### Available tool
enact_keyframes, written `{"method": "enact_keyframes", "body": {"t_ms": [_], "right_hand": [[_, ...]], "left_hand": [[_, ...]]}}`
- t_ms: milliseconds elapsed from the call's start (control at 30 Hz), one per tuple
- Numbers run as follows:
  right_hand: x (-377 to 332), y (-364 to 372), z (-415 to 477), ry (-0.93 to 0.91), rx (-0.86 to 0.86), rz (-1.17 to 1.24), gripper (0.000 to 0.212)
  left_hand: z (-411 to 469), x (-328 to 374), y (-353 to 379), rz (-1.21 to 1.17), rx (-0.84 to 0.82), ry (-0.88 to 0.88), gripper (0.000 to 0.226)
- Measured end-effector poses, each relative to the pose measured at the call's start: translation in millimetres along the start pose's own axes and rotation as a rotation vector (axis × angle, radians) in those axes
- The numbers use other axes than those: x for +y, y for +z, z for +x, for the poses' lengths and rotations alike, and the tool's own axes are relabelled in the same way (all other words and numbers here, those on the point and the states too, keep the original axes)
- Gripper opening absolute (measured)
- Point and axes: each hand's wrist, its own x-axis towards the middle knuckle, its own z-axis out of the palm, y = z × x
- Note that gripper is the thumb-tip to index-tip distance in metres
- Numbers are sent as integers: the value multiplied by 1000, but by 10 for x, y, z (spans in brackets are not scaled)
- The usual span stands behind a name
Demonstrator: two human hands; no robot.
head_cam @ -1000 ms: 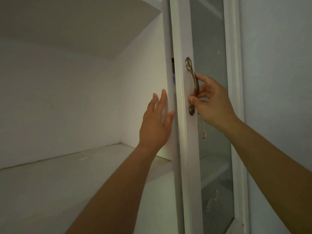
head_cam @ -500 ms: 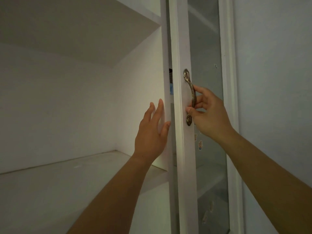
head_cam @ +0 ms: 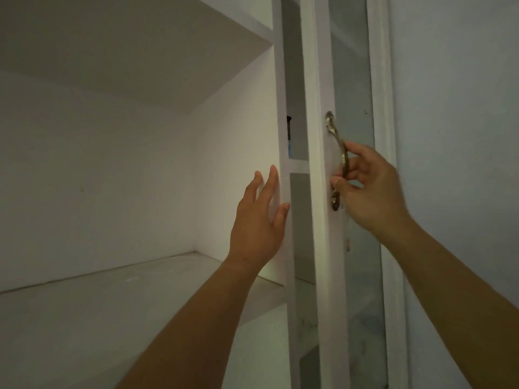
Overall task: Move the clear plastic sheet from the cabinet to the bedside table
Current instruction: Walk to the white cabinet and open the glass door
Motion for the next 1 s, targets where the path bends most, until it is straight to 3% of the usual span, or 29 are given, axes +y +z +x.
{"method": "enact_keyframes", "body": {"t_ms": [300,500,733,1000], "right_hand": [[-71,-313,-37,-5,-107,-54,57],[-37,-312,-27,13,-114,-52,58],[-45,-299,-34,25,-115,1,58],[-28,-390,-60,5,-122,23,58]], "left_hand": [[-27,73,-2,-25,-15,-44,61],[-13,138,-89,-150,-24,-83,60],[33,109,-295,-124,-74,-87,59],[16,426,-370,-144,-11,-37,59]]}}
